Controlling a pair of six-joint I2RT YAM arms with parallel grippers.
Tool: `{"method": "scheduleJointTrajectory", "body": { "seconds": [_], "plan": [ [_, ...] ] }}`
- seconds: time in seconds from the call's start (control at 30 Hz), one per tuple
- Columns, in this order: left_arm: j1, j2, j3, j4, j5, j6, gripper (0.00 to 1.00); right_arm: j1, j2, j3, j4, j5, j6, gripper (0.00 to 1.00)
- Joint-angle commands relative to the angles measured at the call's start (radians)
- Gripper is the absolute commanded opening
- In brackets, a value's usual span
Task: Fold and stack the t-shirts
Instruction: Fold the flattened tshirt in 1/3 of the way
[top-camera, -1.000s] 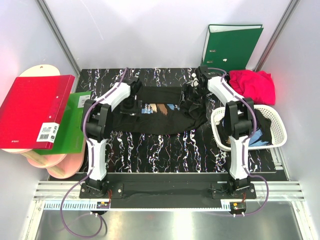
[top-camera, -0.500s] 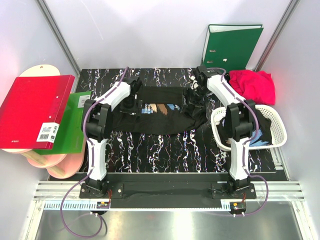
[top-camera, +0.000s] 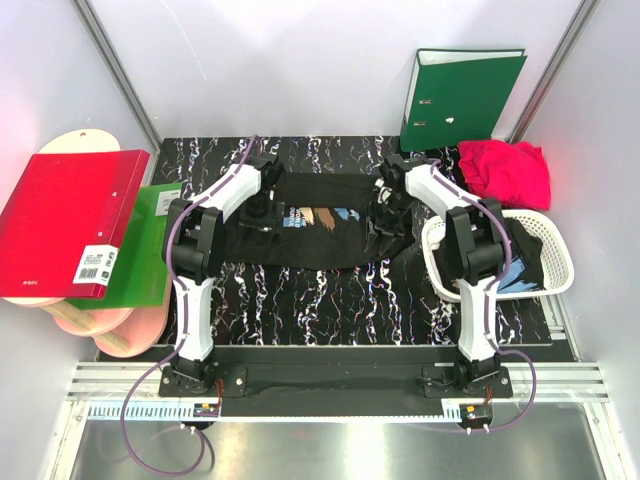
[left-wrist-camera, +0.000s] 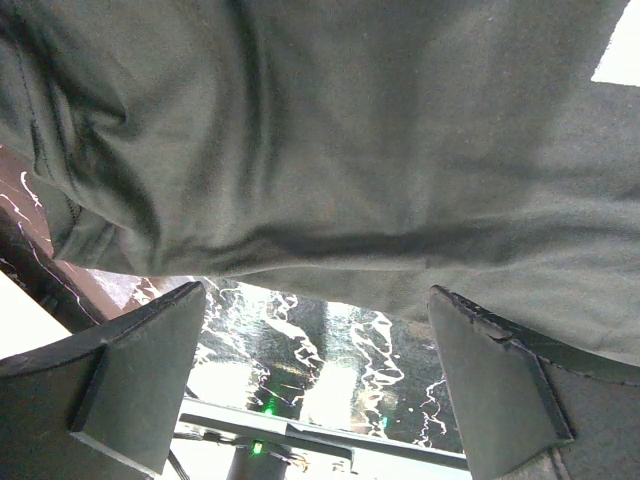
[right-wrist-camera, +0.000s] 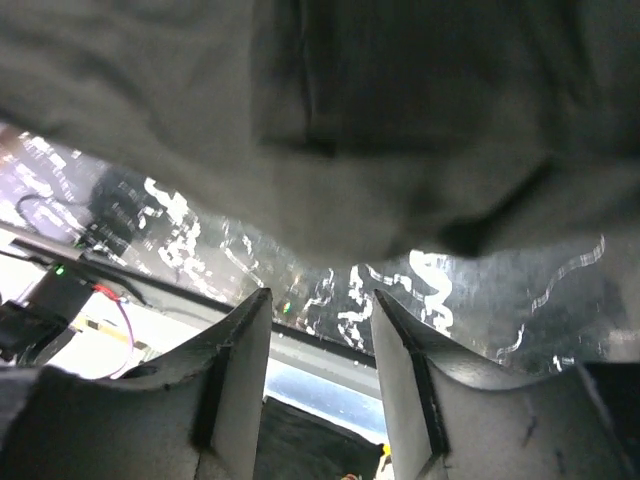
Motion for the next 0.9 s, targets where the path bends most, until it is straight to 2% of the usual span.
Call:
{"method": "scheduleJointTrajectory", "body": {
  "seconds": [0.0,0.17,0.23,0.3,0.33,0.7,0.87],
  "plan": [
    [-0.001,-0.041,-0.012,-0.007,0.002,0.013,0.99,0.025,0.063,0.064,0.024,0.051,0.006,0.51],
    [-0.001,-0.048,-0.015,-0.008,0.004,0.009,0.99,0.038,0.147,0.144,-0.002,0.100,-0.012,0.43],
    [-0.001,-0.052,-0.015,-0.008,0.002,0.007,0.99,0.046,0.155,0.147,-0.008,0.139,-0.018,0.27],
    [-0.001,-0.054,-0.014,-0.007,0.001,0.007,0.99,0.048,0.140,0.143,-0.008,0.149,-0.020,0.05],
    [-0.001,-0.054,-0.014,-0.008,0.001,0.009,0.99,0.048,0.130,0.141,-0.013,0.148,-0.021,0.01],
    [-0.001,-0.011,0.015,-0.018,0.016,0.009,0.99,0.051,-0.052,0.112,-0.138,0.100,-0.030,0.00],
    [-0.001,0.014,0.049,-0.033,0.017,0.016,0.99,0.060,-0.091,0.003,-0.185,0.073,-0.035,0.00]
  ]
}}
